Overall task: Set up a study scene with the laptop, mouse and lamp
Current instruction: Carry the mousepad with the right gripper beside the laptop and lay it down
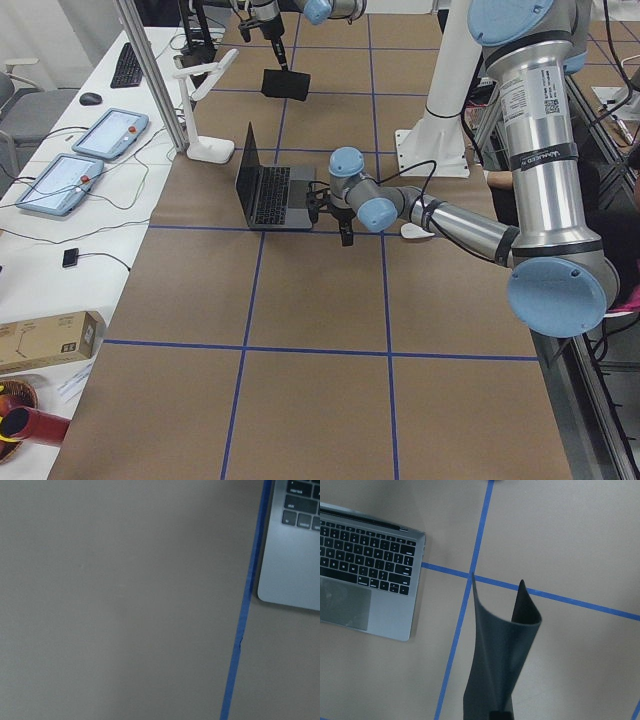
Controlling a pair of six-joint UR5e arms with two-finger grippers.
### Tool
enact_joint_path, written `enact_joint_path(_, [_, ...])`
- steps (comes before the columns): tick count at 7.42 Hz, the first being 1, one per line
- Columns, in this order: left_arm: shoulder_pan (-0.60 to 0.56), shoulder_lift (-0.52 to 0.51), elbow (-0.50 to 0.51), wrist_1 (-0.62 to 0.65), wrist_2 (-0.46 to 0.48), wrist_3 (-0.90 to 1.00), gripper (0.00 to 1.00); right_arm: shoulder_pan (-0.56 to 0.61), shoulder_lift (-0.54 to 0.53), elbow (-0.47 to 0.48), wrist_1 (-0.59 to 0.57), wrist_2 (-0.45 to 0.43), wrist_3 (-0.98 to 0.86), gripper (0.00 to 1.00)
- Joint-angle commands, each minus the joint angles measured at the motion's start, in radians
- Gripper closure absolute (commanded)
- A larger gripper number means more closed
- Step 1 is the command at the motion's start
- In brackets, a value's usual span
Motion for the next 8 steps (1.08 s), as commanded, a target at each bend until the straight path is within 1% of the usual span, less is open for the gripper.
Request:
enact_joint_path(1, [0.014, 0.002, 0.0, -0.002, 0.0, -0.003, 0.01, -0.001, -0.002, 0.032, -0.047, -0.002, -0.004, 0.87])
enact_joint_path(2, [0.014, 0.0, 0.0, -0.002, 0.0, -0.003, 0.0, -0.001, -0.006, 0.06, -0.081, -0.002, -0.004, 0.79])
enact_joint_path(3, [0.015, 0.0, 0.0, -0.002, 0.0, -0.001, 0.01, -0.017, -0.047, 0.12, -0.08, -0.005, -0.013, 0.01])
enact_joint_path(4, [0.029, 0.0, 0.001, -0.002, 0.0, -0.001, 0.0, -0.017, -0.1, 0.185, -0.078, -0.008, -0.013, 0.0])
enact_joint_path(6, [0.067, 0.0, 0.001, -0.002, 0.003, -0.003, 0.01, -0.017, -0.105, 0.197, -0.078, -0.025, -0.015, 0.0])
enact_joint_path(8, [0.158, 0.002, 0.0, -0.002, 0.009, -0.037, 0.01, -0.023, -0.106, 0.201, -0.067, -0.049, -0.015, 0.0])
